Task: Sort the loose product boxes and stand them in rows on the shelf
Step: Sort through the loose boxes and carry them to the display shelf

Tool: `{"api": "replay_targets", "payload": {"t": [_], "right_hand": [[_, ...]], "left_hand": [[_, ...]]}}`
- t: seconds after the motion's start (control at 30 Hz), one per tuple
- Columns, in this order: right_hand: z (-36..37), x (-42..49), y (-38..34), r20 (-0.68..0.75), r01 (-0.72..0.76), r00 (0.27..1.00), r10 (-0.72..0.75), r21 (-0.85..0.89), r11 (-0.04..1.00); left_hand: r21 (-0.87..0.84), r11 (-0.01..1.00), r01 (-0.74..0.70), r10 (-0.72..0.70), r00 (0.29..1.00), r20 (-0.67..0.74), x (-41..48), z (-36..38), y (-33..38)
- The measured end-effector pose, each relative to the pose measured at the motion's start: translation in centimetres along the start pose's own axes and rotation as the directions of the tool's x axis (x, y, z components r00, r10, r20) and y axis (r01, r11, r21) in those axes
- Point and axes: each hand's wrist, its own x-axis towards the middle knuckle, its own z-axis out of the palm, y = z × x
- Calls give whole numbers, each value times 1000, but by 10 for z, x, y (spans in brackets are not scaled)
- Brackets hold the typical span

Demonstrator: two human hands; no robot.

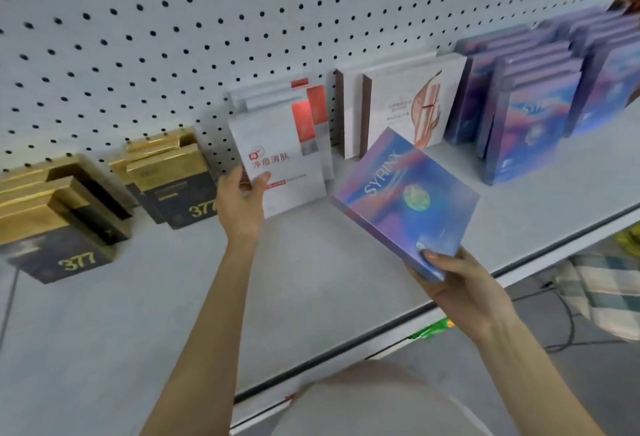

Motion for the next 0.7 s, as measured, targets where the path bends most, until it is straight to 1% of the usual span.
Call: {"api": "replay_targets", "payload": {"t": [0.17,0.27,0.33,0.37,0.4,0.43,0.47,0.5,0.53,0.57,0.6,0.63,0.67,0.7], "right_hand": [[-5,5,-3,-38,66,997,-64,54,996],[-13,8,0,-63,70,996,-62,132,989],[-19,10,3,-39,50,998,-44,174,983],[-23,11,3,-12,38,999,-37,169,985],[-27,12,3,9,30,999,-32,146,989],[-31,12,1,26,26,999,-29,117,993],[-36,13,-2,43,25,999,-29,84,996],[-42,14,-7,71,17,997,-22,62,998],[-49,15,-13,103,7,995,-12,47,999],[-56,15,-20,126,-4,992,-2,40,999],[-65,16,-27,137,-9,991,3,39,999],[-75,16,-36,150,-9,989,3,38,999],[-85,14,-47,167,-3,986,-1,21,1000],[-95,10,-60,183,5,983,-3,-12,1000]], "left_hand": [[-16,1000,12,-12,1000,-27,7,8,-2],[-52,997,64,-69,993,-100,-3,12,1],[-104,990,97,-116,974,-193,-22,13,10],[-127,986,105,-133,963,-236,-37,13,16],[-150,983,104,-141,954,-263,-56,15,23],[-176,979,106,-150,954,-259,-76,18,31],[-219,969,113,-162,963,-218,-97,23,39],[-280,950,136,-178,975,-130,-118,30,46],[-344,921,181,-192,981,3,-139,41,55],[-384,892,240,-191,968,161,-158,53,64],[-389,873,294,-175,934,312,-176,68,72],[-377,864,332,-155,890,428,-193,84,80],[-368,863,345,-132,859,495,-208,100,89],[-367,866,340,-114,849,517,-221,117,99]]}}
